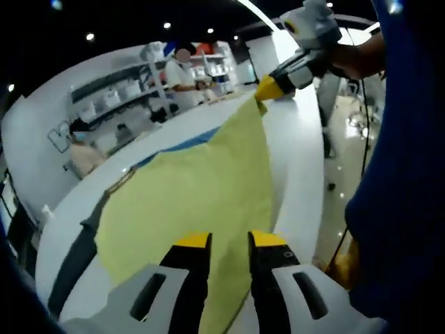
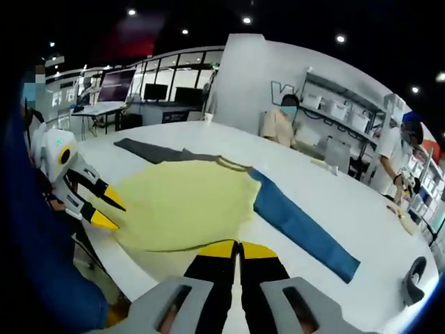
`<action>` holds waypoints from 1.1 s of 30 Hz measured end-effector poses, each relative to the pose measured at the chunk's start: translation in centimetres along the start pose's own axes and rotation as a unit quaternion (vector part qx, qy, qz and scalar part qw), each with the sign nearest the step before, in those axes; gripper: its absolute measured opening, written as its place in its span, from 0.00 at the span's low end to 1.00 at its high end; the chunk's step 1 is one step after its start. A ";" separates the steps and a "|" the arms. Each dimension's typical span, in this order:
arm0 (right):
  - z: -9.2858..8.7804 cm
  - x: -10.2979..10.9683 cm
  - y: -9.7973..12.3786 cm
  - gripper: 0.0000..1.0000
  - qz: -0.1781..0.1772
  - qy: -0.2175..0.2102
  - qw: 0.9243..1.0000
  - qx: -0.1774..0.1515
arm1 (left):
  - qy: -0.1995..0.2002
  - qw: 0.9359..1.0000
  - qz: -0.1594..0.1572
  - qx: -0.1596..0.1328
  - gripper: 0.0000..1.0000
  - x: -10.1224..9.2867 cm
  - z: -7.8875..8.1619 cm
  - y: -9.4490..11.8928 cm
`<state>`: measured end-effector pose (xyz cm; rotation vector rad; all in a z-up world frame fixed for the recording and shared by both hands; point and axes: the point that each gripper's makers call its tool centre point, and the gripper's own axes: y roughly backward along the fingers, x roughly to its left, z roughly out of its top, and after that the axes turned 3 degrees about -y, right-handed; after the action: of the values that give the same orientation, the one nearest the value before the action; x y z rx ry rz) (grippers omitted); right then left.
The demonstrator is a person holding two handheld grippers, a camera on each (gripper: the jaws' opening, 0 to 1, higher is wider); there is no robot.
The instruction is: Fold the garment on the visible template until the final outline fits inside the template.
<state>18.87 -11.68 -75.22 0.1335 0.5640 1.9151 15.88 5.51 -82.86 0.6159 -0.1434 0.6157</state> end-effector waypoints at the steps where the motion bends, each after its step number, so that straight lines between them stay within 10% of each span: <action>1: 0.0 0.0 0.0 0.00 0.000 -0.002 1.000 0.000 | 0.001 1.000 -0.003 -0.001 0.26 -0.2 0.1 -0.1; 9: 0.3 -0.1 0.2 0.00 -0.001 0.021 1.000 0.006 | -0.016 1.000 -0.026 0.004 0.29 -1.8 -0.1 -0.5; 14: -1.1 -0.5 0.4 0.00 -0.011 0.128 0.991 0.036 | -0.007 1.000 -0.019 0.012 0.29 -1.4 -0.8 0.2; 21: -3.6 -0.2 1.0 0.00 0.001 0.358 0.930 0.084 | 0.018 1.000 0.010 0.015 0.28 0.2 -1.5 1.0; 25: -3.8 0.2 1.3 0.00 0.003 0.370 0.925 0.082 | 0.027 0.999 0.017 0.016 0.27 0.5 -1.7 1.2; 33: -3.7 0.2 2.3 0.00 -0.013 0.332 0.940 0.078 | 0.074 0.995 0.058 0.040 0.23 2.9 -3.9 1.8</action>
<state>15.60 -13.44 -77.53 -0.4361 1.1594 1.8692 16.97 10.41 -84.26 0.6392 -0.0154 0.7802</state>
